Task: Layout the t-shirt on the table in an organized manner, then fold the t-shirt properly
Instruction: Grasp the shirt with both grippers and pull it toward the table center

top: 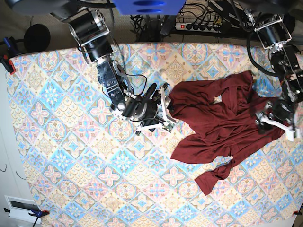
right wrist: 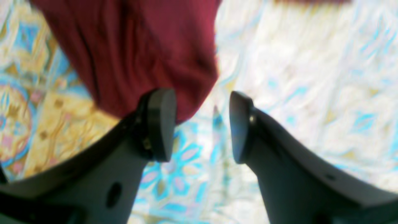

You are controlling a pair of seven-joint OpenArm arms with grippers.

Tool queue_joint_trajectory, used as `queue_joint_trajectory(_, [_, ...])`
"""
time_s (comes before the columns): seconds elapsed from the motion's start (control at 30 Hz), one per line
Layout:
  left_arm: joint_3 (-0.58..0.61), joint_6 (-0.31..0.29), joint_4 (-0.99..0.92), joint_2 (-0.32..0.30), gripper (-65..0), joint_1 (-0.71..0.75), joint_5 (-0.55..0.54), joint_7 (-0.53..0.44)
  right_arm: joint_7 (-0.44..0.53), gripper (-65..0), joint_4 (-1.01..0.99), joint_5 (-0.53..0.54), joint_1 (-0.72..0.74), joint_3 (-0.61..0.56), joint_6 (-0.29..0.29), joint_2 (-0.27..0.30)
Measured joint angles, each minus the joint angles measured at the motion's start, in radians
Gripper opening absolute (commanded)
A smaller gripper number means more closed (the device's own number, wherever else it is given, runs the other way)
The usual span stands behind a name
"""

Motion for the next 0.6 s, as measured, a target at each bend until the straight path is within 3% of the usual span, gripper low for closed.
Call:
queue_joint_trajectory(0.17, [0.130, -0.003, 0.003, 0.001, -20.3, 0.072, -0.003, 0.003, 0.000, -37.9, -0.057, -0.003, 0.039, -0.093, -0.006, 0.013])
queue_joint_trajectory(0.33, [0.207, -0.006, 0.008, 0.001, -20.3, 0.114, -0.018, -0.003, 0.005, -37.9, -0.133, 0.000, 0.048, -0.148, -0.003, -0.057])
queue_joint_trajectory(0.47, [0.286, -0.003, 0.008, -0.005, -20.5, 0.122, -0.003, 0.006, 0.029, -37.9, -0.185, -0.002, 0.080, -0.170, 0.000, -0.056])
queue_joint_trajectory(0.53, [0.321, -0.005, 0.008, -0.003, -23.3, 0.122, -0.016, -0.012, 0.052, -38.1, -0.230, -0.004, 0.110, -0.193, -0.007, -0.048])
queue_joint_trajectory(0.6, [0.341, -0.006, 0.009, -0.002, -30.4, 0.129, -0.020, -0.008, 0.055, -40.4, -0.273, -0.008, 0.128, -0.214, -0.007, -0.047])
